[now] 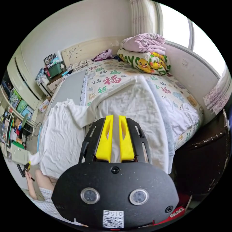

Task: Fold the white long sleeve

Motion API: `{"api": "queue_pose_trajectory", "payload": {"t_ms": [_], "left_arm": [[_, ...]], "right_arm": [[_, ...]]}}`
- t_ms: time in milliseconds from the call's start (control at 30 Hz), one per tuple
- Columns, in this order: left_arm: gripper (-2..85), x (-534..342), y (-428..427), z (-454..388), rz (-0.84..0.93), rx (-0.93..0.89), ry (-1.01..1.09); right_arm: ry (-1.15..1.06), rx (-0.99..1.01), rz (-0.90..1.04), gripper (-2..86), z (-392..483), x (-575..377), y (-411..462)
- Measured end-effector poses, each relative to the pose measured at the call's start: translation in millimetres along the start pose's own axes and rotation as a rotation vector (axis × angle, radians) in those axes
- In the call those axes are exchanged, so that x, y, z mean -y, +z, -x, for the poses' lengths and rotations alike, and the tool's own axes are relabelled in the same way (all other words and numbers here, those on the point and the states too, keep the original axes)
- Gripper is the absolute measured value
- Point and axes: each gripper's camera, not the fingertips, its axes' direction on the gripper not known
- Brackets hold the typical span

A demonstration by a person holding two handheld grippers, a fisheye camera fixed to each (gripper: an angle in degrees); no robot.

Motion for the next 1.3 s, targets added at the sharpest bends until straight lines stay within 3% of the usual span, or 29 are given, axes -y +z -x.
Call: {"api": "queue_pose_trajectory", "payload": {"t_ms": [133, 200, 267, 367, 600, 733, 967, 1100, 1300], "left_arm": [[1.4, 59, -84, 6, -0.179, 0.121, 0.008], [2.5, 85, -141, 24, -0.368, 0.311, -0.081], [3.9, 92, -166, 39, -0.423, 0.459, -0.184], [6.4, 75, -171, 49, -0.437, 0.375, -0.22], [4.9, -7, -62, 24, -0.16, 0.176, -0.099], [3.8, -33, -15, -2, -0.093, 0.113, -0.045], [1.1, -21, 45, -37, 0.057, 0.28, 0.022], [0.3, 3, 80, -41, 0.239, 0.295, 0.061], [-0.4, 24, 99, -42, 0.318, 0.318, 0.073]], "right_arm": [[-0.108, -0.036, 0.031, 5.1, 33, -21, -14], [-0.171, -0.076, 0.035, 5.0, 54, -30, -28], [-0.179, -0.089, 0.029, 4.9, 66, -37, -38], [-0.214, -0.057, 0.034, 5.0, 80, -48, -52], [-0.176, -0.057, 0.053, 5.2, 69, -35, -86], [-0.113, -0.059, -0.004, 5.5, 46, -2, -113], [0.052, -0.014, -0.057, 9.8, -11, 98, -131], [0.138, 0.093, -0.018, 12.7, -33, 160, -112], [0.269, 0.165, 0.067, 7.5, -54, 212, -73]]}}
